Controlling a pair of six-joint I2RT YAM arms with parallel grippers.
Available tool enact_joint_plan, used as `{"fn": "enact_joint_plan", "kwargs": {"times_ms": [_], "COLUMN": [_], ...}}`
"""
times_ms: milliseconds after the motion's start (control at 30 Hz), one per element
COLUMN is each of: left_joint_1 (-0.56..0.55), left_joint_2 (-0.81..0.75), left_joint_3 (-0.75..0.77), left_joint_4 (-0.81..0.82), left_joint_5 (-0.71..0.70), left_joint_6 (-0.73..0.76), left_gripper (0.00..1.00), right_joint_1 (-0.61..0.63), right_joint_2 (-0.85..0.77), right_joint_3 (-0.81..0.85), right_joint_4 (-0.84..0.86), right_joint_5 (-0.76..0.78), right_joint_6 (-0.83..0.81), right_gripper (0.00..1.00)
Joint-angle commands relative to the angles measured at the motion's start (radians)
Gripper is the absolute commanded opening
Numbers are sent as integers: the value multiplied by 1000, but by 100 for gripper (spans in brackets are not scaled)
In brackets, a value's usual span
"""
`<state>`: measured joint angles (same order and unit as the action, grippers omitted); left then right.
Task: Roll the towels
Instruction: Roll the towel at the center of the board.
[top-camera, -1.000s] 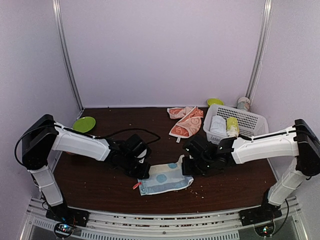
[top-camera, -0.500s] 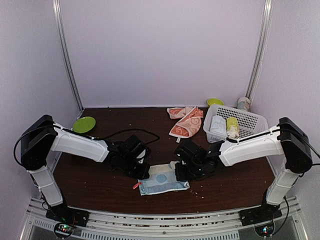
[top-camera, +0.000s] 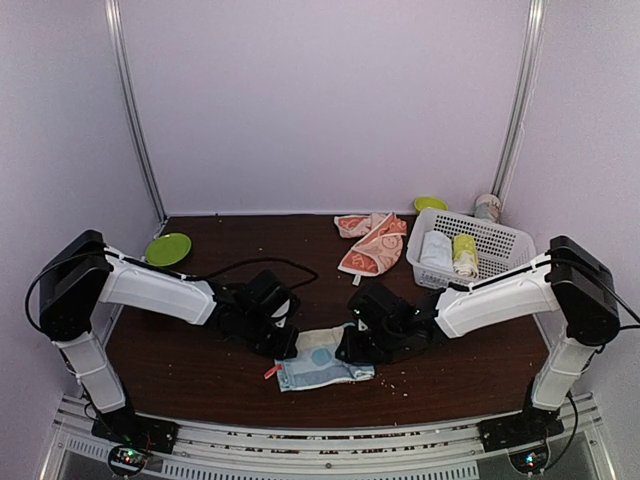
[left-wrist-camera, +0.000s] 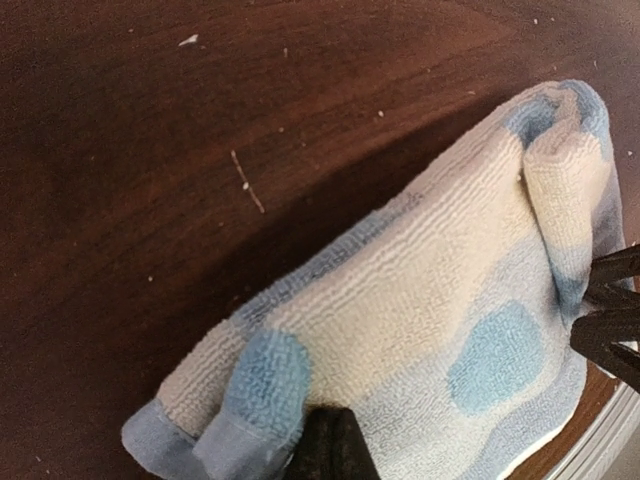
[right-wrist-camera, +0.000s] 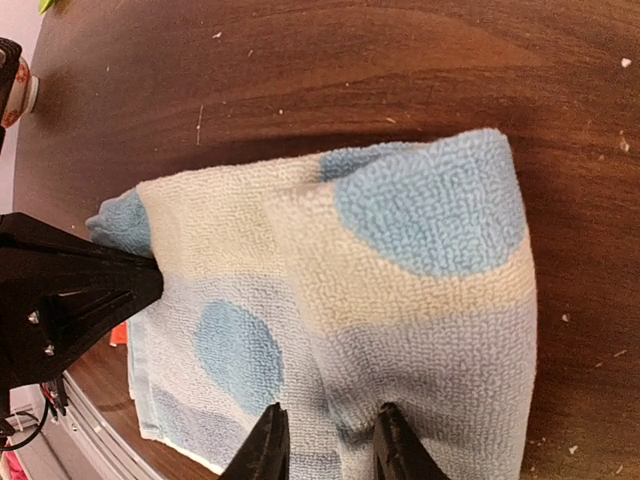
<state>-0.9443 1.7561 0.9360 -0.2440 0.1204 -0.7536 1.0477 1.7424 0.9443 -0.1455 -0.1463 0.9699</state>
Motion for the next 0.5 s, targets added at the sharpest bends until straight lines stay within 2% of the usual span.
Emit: {"fn": "enact_joint_plan", "kwargs": {"times_ms": [0,200,333,467], "left_joint_1": [-1,-1,-2,-2], "left_joint_2": [-54,-172,-187,-107], "left_joint_3": [4,64,134,225], "left_joint_4": [-85,-146,-140,-110], "left_joint_5": [2,2,39,84], "left_joint_6": [-4,12,15,21], "left_gripper": [0,20,21,17], "right_joint_1": [3,0,0,0], "right_joint_2": [34,37,32,29], "right_joint_3": [-31,-72,-89,-95], "right_joint_4": [72,109,111,104], "right_joint_5": [-35,-25,-13,-2], "right_joint_6": [31,28,13,4], "right_gripper": [31,34,35,35]}}
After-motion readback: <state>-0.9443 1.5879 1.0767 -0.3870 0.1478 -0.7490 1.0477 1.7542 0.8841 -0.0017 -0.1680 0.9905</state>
